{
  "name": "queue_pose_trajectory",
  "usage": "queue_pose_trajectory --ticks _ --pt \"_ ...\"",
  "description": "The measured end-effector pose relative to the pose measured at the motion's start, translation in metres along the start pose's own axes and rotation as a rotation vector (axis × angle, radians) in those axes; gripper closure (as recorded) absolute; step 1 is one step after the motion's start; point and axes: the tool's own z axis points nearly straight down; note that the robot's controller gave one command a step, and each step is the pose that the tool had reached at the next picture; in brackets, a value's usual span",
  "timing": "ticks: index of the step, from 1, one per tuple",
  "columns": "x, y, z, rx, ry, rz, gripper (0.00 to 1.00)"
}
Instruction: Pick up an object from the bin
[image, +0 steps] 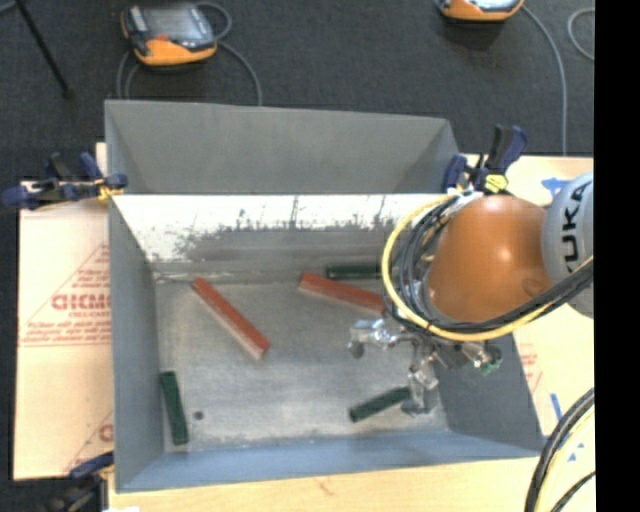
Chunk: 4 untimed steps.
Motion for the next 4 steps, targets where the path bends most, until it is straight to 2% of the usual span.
queue_pose_trajectory --ticks 1,2,3,4 --pt "0.013 -0.003 0.068 -0.002 0.002 -0.132 0.0" --pt "0.033 -0.049 0.09 -0.004 0.007 -0.087 1.0" --pt "0.033 -0.049 0.09 -0.004 0.007 -0.087 1.0" --pt "0.031 -0.077 0.035 -0.009 0.01 -0.059 1.0"
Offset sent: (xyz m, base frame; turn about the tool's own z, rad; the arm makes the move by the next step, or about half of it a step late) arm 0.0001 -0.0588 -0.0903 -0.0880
